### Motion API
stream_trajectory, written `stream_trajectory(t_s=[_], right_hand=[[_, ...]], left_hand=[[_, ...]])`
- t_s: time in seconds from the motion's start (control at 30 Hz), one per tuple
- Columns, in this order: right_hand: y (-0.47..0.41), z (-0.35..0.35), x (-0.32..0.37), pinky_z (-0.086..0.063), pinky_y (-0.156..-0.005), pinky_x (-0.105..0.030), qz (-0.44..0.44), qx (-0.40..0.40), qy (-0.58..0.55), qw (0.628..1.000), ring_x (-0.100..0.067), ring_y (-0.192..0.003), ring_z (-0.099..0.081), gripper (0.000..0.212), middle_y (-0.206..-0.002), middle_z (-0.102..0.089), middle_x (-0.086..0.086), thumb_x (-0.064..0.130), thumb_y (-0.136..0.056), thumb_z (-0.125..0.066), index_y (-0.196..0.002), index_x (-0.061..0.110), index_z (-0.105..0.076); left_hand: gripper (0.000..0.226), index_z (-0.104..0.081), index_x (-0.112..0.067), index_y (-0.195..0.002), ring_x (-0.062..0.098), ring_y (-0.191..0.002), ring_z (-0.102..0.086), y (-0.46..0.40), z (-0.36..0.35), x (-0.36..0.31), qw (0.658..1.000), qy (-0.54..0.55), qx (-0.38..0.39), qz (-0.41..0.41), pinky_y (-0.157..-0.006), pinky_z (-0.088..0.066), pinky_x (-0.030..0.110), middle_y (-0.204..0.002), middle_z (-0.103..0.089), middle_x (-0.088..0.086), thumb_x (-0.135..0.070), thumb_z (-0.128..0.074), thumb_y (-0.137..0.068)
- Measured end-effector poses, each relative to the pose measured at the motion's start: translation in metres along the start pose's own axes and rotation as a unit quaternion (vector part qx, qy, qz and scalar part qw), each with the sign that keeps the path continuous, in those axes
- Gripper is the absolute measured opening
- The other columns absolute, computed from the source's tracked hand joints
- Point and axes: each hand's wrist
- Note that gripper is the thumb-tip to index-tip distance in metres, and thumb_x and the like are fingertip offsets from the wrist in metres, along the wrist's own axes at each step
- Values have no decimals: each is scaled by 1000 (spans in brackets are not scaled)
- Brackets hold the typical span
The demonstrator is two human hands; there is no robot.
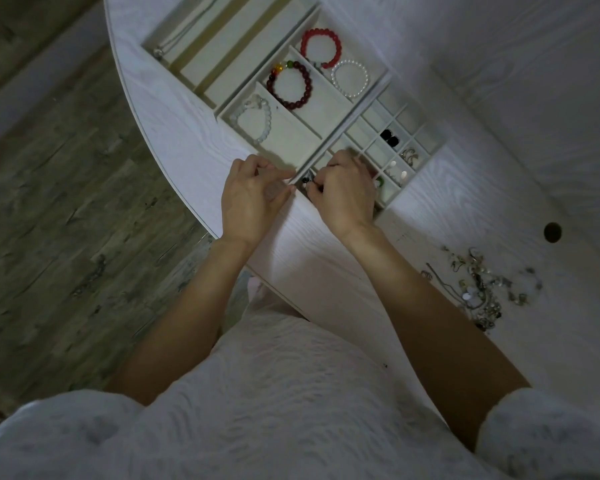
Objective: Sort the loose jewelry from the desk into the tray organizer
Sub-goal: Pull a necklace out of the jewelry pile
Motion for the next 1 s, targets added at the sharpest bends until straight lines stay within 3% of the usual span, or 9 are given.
stream_trajectory(t_s=[0.07,0.1,0.2,0.27,0.4,0.57,0.77,0.9,1.0], right_hand=[[1,1,-2,-33,-55,-22,-42,30,-39,998,-19,-98,-55,27,-102,-61,-8,27,-92,-56,-74,10,-69],[1,1,-2,-31,-54,-23,-47,39,-36,997,-20,-97,-56,31,-102,-61,-8,27,-93,-54,-72,9,-67],[3,5,1,-40,-76,-30,-16,22,27,999,-24,-103,-52,33,-109,-58,-11,31,-95,-51,-90,6,-71],[4,6,2,-39,-87,-29,9,-17,50,999,-24,-104,-49,23,-107,-58,-11,25,-93,-57,-94,6,-71],[10,1,-7,-47,-77,-36,32,-98,20,994,-27,-89,-53,4,-89,-58,-11,10,-79,-71,-81,7,-72],[19,-7,-13,-37,-80,-34,68,-65,22,995,-27,-91,-49,15,-91,-56,-9,18,-83,-63,-88,12,-75],[15,-10,-14,-43,-79,-36,110,-68,13,991,-28,-94,-51,13,-94,-56,-10,14,-81,-64,-92,11,-71],[14,-10,-16,-45,-77,-37,118,-69,19,990,-28,-93,-52,8,-92,-56,-11,13,-81,-65,-84,9,-70],[13,-8,-17,-45,-77,-37,123,-82,3,989,-27,-92,-52,12,-94,-56,-10,13,-82,-64,-92,10,-69]], left_hand=[[23,-73,-22,-104,26,-91,-50,0,0,0,1000,0,-1,-1,-73,-35,22,-99,-60,8,-25,-70,-82],[22,-73,-21,-104,26,-91,-50,0,0,-1,1000,2,-2,0,-73,-35,23,-98,-60,8,-25,-70,-82],[23,-73,-21,-104,26,-91,-50,0,1,0,1000,8,-4,-4,-74,-36,23,-98,-60,9,-25,-69,-83],[23,-73,-21,-105,26,-91,-50,0,1,-1,1000,11,-3,-5,-74,-36,23,-98,-60,8,-28,-66,-84],[24,-73,-21,-105,26,-90,-50,1,1,-2,1000,11,-4,-5,-72,-38,25,-98,-60,8,-30,-65,-85],[23,-73,-21,-106,26,-91,-50,1,0,-2,1000,2,-1,-4,-71,-38,25,-98,-60,8,-25,-68,-84],[23,-73,-21,-106,26,-90,-51,0,1,-2,1000,0,0,-7,-71,-38,25,-97,-59,7,-24,-70,-83],[23,-72,-21,-107,26,-90,-50,1,0,-2,1000,-2,3,-10,-71,-37,24,-97,-59,7,-24,-69,-84],[24,-72,-22,-107,24,-92,-49,1,0,-2,1000,-2,5,-5,-72,-35,22,-98,-59,5,-23,-69,-84]])
Point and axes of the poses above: each hand's wrist, its own y-axis away from the middle knuckle, its own z-axis out of the back of the hand, x = y × z
